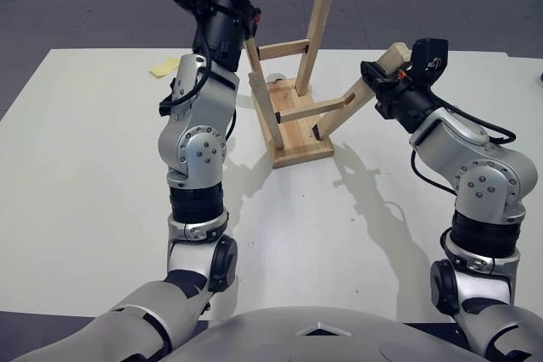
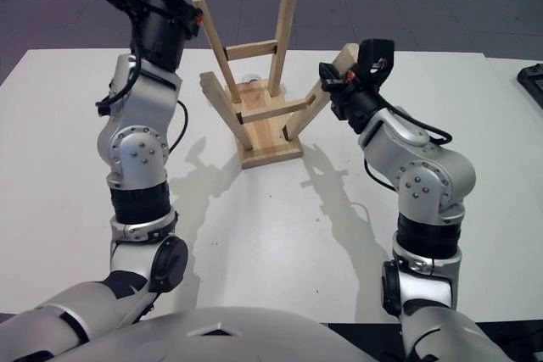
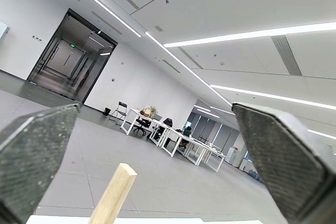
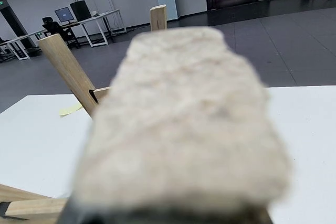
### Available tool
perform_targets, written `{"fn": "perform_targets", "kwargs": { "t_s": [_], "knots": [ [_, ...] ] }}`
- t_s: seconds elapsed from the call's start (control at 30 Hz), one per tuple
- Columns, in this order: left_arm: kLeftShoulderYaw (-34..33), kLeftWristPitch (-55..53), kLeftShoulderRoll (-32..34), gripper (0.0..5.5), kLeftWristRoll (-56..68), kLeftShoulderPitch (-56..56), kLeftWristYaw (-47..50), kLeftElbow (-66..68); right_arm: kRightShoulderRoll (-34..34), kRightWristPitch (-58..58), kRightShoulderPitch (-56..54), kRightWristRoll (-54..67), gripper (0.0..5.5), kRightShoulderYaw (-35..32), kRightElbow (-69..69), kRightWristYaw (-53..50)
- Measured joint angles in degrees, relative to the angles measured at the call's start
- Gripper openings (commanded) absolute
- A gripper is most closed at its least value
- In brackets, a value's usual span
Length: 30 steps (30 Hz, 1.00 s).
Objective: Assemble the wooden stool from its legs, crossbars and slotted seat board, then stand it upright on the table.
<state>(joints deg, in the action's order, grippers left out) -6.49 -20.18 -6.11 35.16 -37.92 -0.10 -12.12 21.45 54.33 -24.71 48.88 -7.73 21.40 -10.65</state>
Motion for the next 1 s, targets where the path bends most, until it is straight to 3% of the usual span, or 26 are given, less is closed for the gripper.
{"fn": "perform_targets", "kwargs": {
  "t_s": [0.47, 0.8, 1.0],
  "knots": [
    [0.4, 0.0, -0.4, 5.4, 0.0, -0.1, -0.2, 0.0, -2.2, 1.2, -2.7, -4.2, 1.04, 1.9, -1.5, 2.5],
    [0.2, 0.0, -0.4, 5.4, 0.0, -0.1, -0.1, 0.0, 3.2, -2.1, 2.9, -4.5, 1.09, 3.2, 2.4, 11.5],
    [0.3, 0.0, -0.4, 5.4, 0.0, -0.1, -0.1, 0.1, 1.8, -2.7, 1.8, -5.3, 1.1, 4.1, 1.2, 10.3]
  ]
}}
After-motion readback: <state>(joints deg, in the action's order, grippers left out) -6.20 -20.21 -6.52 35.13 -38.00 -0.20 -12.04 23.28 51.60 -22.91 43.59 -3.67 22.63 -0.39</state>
